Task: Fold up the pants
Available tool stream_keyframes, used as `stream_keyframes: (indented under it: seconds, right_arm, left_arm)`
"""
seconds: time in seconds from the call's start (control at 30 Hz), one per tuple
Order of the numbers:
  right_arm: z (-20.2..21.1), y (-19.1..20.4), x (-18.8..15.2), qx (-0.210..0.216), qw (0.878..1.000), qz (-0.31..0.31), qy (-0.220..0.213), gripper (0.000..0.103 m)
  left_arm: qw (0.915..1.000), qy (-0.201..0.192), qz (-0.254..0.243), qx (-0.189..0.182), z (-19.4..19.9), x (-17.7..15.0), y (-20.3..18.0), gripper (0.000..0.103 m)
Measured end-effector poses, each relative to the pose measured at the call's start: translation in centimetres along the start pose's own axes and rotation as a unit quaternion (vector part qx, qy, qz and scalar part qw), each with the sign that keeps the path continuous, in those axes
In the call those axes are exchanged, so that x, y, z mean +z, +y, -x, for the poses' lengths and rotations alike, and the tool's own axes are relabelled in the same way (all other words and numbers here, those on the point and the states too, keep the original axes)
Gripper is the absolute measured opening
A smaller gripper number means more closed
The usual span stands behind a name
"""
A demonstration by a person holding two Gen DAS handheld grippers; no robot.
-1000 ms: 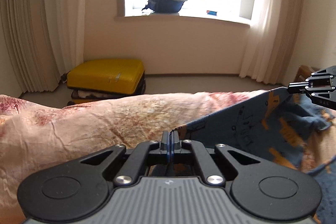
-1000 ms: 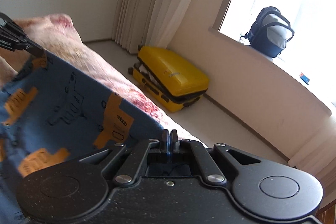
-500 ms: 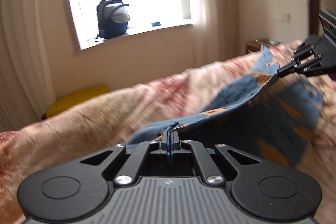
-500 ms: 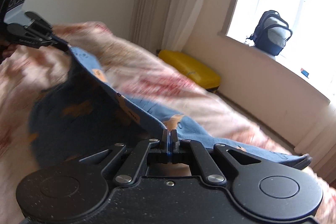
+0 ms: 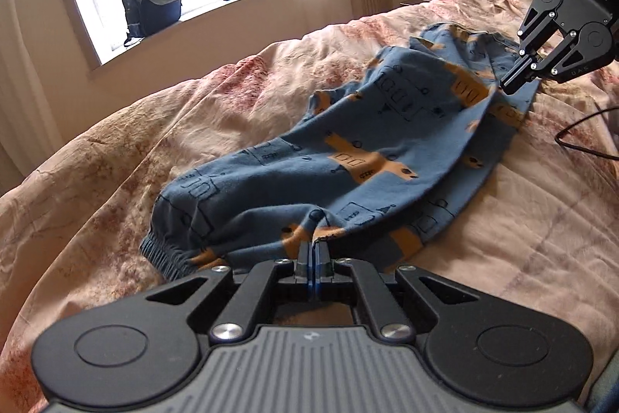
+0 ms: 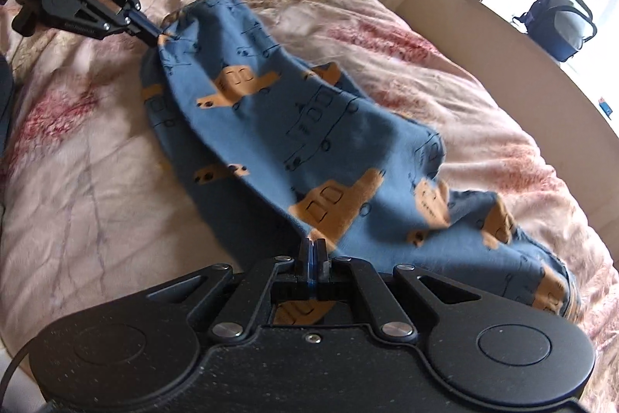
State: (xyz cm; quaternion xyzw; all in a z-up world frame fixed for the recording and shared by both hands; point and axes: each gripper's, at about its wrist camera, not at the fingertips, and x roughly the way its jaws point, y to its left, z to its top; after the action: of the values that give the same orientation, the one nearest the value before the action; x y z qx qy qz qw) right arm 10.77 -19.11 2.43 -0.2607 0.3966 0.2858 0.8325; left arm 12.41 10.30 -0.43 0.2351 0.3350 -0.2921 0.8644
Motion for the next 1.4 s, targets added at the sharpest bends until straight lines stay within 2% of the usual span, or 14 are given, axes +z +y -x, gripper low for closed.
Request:
stream_keyframes:
  seconds: [0.17, 0.27, 0.3, 0.33, 0.37, 0.43, 0.57, 0.67, 0.83, 0.93, 1.1, 1.17, 1.33, 1.4]
  right_arm:
    - [-0.6, -0.1, -1.2, 0.004, 1.0, -0.007, 0.016, 0.0]
    - [-0.8, -0.2, -1.7, 0.003, 1.0, -0.013, 0.016, 0.0]
    - [-0.7, -0.1, -1.7, -0.004, 1.0, -0.006, 0.014, 0.008]
    - [-0.7, 0.0, -1.8, -0.012, 1.0, 0.003, 0.011, 0.02]
    - [-0.7, 0.1, -1.8, -0.016, 1.0, 0.011, 0.009, 0.023]
    - [-0.9, 0.2, -1.8, -0.023, 0.999, 0.026, 0.007, 0.025]
    - [-1.9, 0.4, -1.7, -0.037, 0.998, 0.056, 0.006, 0.025]
    - [-2.6, 0.1, -1.5, -0.039, 0.998, 0.058, 0.006, 0.025]
    - [-3.0, -0.2, -1.7, -0.043, 0.997, 0.061, 0.004, 0.026]
    - [-3.1, -0.3, -1.9, -0.045, 0.997, 0.06, 0.003, 0.03]
    - [-3.3, -0.2, -2.0, -0.05, 0.997, 0.062, 0.0, 0.03]
    - [-3.3, -0.3, -2.1, -0.051, 0.997, 0.057, -0.002, 0.03]
    - [-3.5, -0.3, -2.1, -0.051, 0.997, 0.061, -0.003, 0.03]
    - [-3.6, -0.4, -2.0, -0.048, 0.997, 0.058, -0.005, 0.028]
  left_arm:
    - [0.9997, 0.022, -0.007, -0.001, -0.8, -0.5, -0.5, 0.001]
    - [0.9998, 0.014, -0.011, -0.008, -0.7, -0.3, -0.9, 0.004]
    - [0.9998, 0.011, -0.017, -0.005, -0.6, -0.2, -1.2, 0.006]
    - [0.9997, 0.007, -0.024, -0.005, -0.6, -0.1, -1.4, 0.013]
    - [0.9996, 0.005, -0.028, -0.005, -0.7, 0.0, -1.7, 0.027]
    - [0.9991, 0.003, -0.041, -0.003, -1.0, 0.2, -2.3, 0.041]
    - [0.9965, 0.008, -0.079, 0.024, -1.9, 0.2, -3.5, 0.042]
    - [0.9963, 0.005, -0.077, 0.038, -1.6, 0.3, -3.4, 0.042]
    - [0.9924, 0.002, -0.105, 0.063, -1.0, 0.3, -3.7, 0.042]
    - [0.9901, 0.001, -0.117, 0.078, -0.8, 0.2, -4.2, 0.042]
    - [0.9854, -0.007, -0.105, 0.134, -0.6, -0.2, -5.1, 0.042]
    - [0.9833, -0.014, -0.113, 0.142, -0.7, -0.4, -5.3, 0.044]
    - [0.976, 0.004, -0.157, 0.151, -2.4, -0.1, -5.9, 0.043]
    - [0.9759, 0.005, -0.159, 0.149, -2.6, 0.1, -5.7, 0.028]
